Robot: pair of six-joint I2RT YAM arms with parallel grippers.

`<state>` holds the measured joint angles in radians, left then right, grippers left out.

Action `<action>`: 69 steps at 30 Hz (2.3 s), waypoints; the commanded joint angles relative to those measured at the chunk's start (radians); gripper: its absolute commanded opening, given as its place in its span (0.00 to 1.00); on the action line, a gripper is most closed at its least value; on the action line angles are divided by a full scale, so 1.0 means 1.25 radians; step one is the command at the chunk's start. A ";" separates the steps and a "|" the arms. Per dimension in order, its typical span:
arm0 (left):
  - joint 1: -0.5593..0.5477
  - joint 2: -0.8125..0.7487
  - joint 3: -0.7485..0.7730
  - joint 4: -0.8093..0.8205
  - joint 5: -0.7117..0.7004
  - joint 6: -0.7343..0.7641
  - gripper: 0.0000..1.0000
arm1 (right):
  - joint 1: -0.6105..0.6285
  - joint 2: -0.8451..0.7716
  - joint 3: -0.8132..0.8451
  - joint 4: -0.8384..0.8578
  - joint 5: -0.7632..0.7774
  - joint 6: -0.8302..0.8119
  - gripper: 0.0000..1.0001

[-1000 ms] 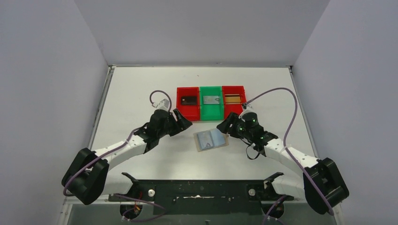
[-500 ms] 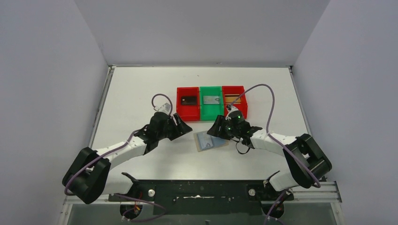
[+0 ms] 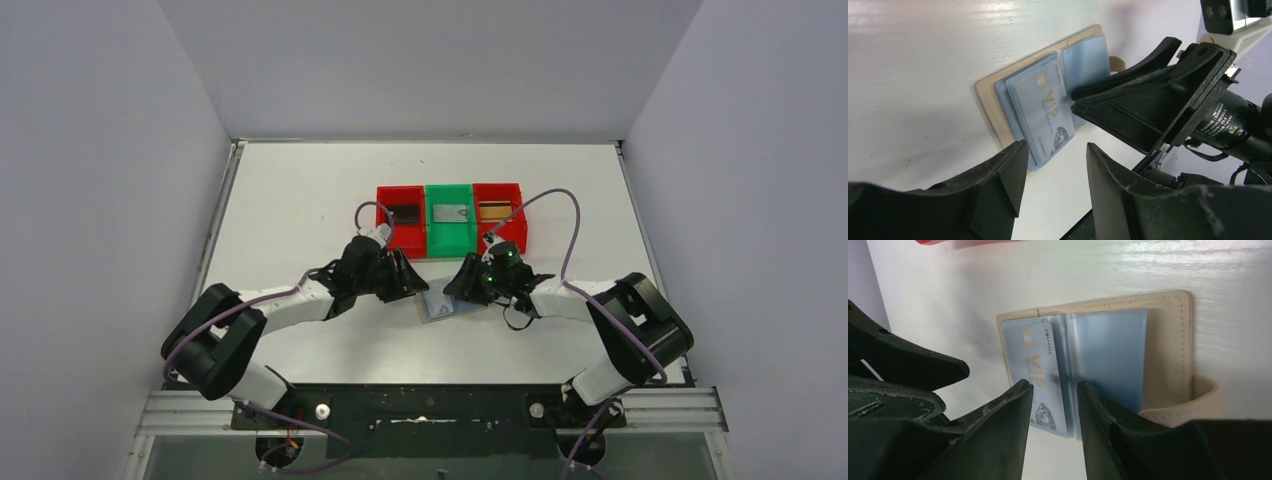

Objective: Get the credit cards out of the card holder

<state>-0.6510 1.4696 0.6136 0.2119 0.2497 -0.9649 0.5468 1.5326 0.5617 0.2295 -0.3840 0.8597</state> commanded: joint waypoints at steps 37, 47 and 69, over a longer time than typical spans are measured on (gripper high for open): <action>-0.048 0.170 0.105 -0.065 -0.008 0.067 0.26 | -0.030 0.062 -0.026 0.154 -0.108 0.039 0.31; -0.053 0.173 0.129 -0.134 -0.059 0.101 0.22 | -0.047 0.067 -0.050 0.208 -0.129 0.067 0.15; -0.066 0.198 0.160 -0.200 -0.114 0.129 0.18 | -0.089 0.019 -0.114 0.238 -0.137 0.067 0.07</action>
<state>-0.7265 1.6836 0.8009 0.0547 0.1764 -0.8486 0.4435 1.5913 0.4282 0.4870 -0.5552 0.9592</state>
